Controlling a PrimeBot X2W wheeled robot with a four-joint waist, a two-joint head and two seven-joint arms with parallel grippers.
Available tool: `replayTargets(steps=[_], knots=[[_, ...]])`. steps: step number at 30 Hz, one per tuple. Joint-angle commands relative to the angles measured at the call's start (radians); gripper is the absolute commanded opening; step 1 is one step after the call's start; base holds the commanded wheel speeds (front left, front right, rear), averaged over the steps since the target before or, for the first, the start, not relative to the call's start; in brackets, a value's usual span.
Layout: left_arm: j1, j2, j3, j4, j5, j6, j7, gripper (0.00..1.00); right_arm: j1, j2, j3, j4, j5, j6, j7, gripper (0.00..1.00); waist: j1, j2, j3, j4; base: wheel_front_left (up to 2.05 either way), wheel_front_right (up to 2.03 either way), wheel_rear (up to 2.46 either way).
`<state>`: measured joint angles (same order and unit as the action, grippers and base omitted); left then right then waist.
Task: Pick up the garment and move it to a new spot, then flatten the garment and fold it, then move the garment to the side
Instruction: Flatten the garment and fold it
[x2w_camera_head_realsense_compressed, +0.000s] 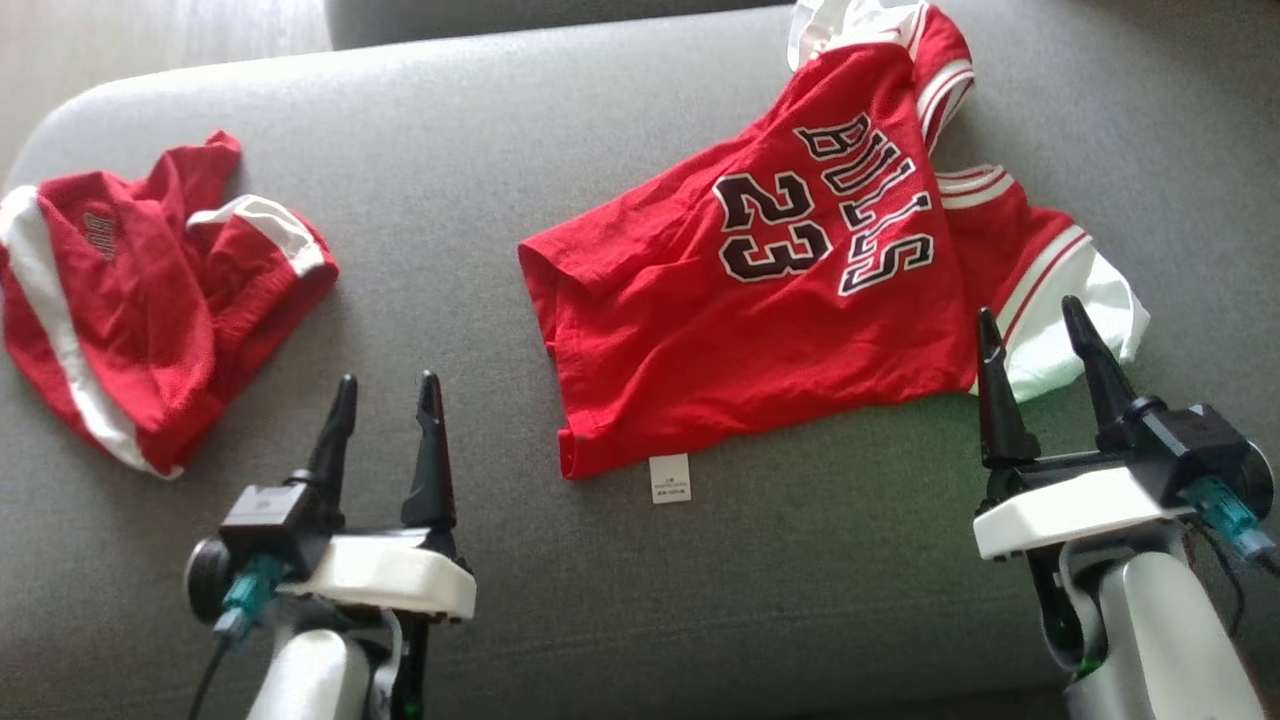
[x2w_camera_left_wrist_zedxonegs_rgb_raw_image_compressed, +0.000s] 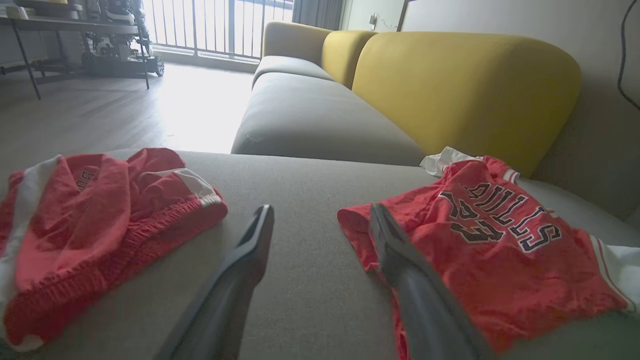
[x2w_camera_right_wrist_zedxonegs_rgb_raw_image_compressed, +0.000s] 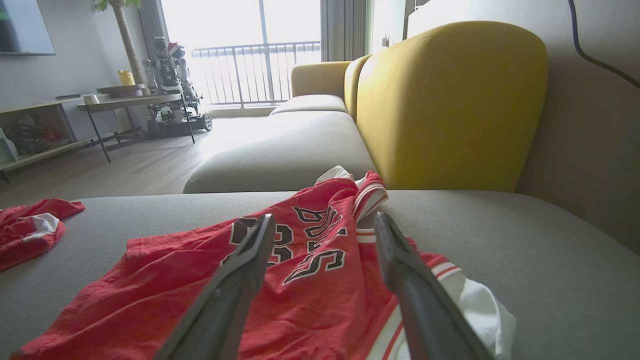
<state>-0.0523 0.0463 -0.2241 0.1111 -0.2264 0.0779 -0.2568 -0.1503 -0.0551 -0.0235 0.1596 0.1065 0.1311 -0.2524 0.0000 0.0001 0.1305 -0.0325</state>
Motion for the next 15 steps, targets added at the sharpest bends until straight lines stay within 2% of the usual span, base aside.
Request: replayTargets(steps=[1, 8, 15], knots=[[-0.054, 0.004, 0.019, -0.013, -0.001, -0.005, -0.005, 1.0, -0.024, 0.005, 0.029, -0.042, -0.005, 0.0, -0.009, 1.0, 0.0, -0.0001, 0.017, -0.012, 0.0, 0.0, 0.0], [-0.196, 0.018, -0.055, 0.104, 0.124, -0.053, -0.005, 1.0, -0.034, 0.005, 0.045, -0.074, 0.002, 0.0, -0.009, 1.0, 0.0, -0.0001, 0.095, -0.056, 0.0, 0.0, 0.0], [-0.409, 0.032, -0.138, 0.305, 0.206, -0.118, 0.017, 1.0, -0.062, 0.005, 0.059, -0.099, 0.022, 0.0, -0.009, 1.0, 0.0, -0.0001, 0.161, -0.102, 0.0, 0.0, 0.0]])
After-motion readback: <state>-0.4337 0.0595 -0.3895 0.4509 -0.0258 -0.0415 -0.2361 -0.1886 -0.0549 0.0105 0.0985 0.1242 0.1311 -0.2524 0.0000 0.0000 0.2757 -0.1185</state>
